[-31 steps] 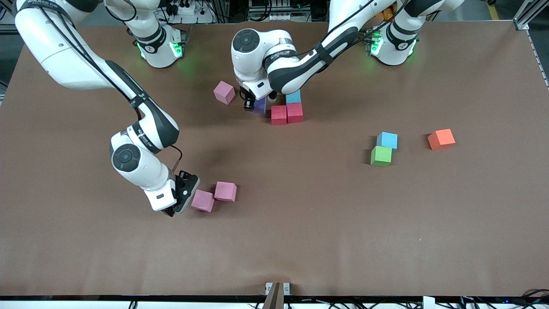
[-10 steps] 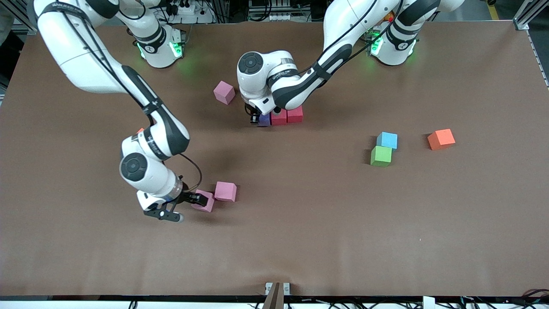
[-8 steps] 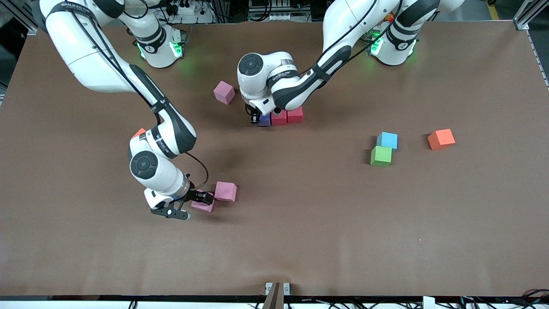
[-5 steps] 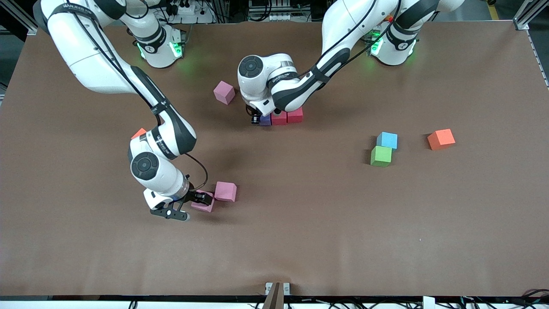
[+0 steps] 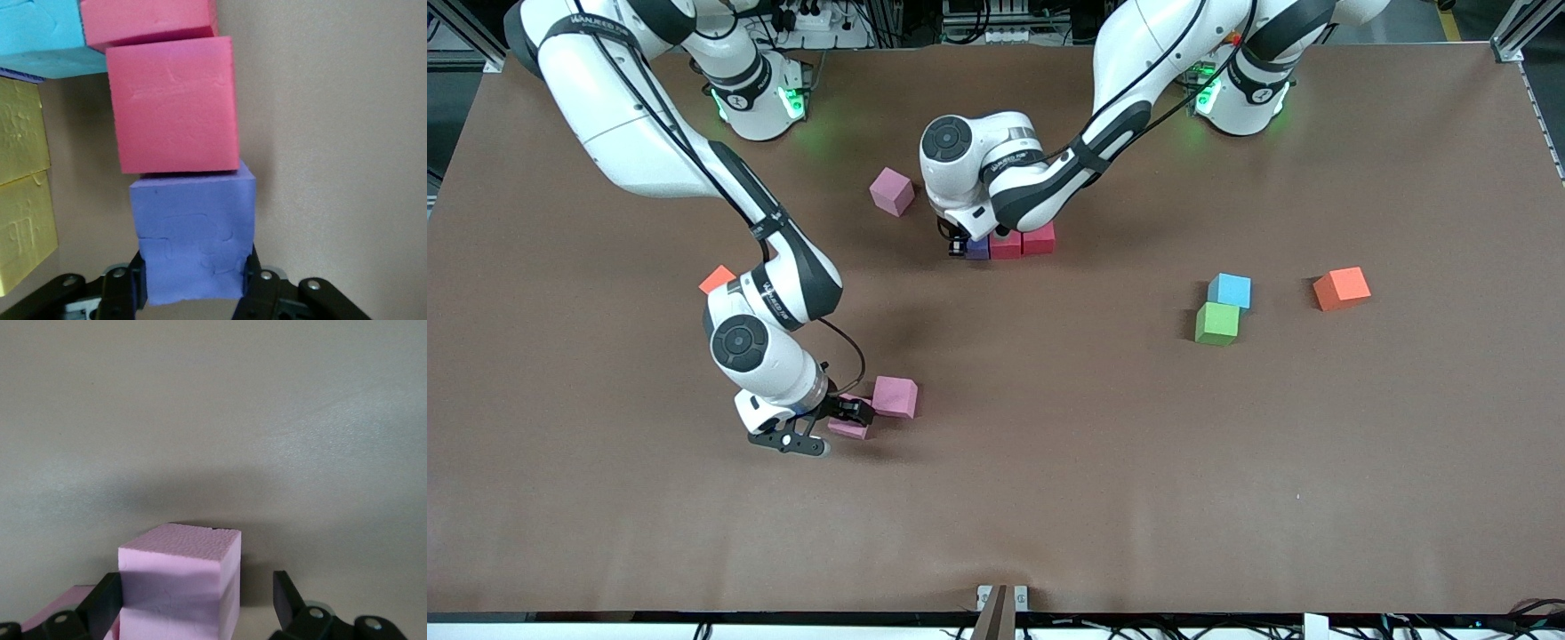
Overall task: Form number 2 with 11 blocks
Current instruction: 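Lift the pink cube with the right gripper while the left gripper withdraws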
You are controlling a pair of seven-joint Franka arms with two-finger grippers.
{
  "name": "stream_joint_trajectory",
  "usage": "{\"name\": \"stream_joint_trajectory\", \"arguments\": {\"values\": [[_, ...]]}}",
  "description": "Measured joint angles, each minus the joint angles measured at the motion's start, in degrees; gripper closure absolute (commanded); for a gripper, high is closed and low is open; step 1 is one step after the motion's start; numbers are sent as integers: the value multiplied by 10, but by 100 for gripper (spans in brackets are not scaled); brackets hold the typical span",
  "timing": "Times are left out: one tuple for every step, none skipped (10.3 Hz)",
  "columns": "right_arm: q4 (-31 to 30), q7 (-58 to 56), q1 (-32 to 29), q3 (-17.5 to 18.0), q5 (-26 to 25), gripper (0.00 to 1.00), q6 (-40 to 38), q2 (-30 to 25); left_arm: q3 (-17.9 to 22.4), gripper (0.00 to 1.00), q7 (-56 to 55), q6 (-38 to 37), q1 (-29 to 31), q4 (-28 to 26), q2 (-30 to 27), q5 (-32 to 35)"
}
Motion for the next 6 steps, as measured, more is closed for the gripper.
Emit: {"name": "stream_joint_trajectory", "arguments": {"values": [[0,0,0,0,0,0,0,0,0,72,0,0,-1,0,1,0],[0,0,0,-1,0,0,0,0,0,59,0,0,-2,0,1,0],[0,0,0,-2,0,0,0,0,0,32,0,0,-2,-1,2,0],[1,0,0,-2,0,0,0,0,0,0,0,0,-2,-1,2,0],[3,0,0,-3,0,0,0,0,0,0,0,0,-2,-1,2,0],[8,0,0,-3,0,0,0,0,0,0,0,0,-3,-2,2,0]]}}
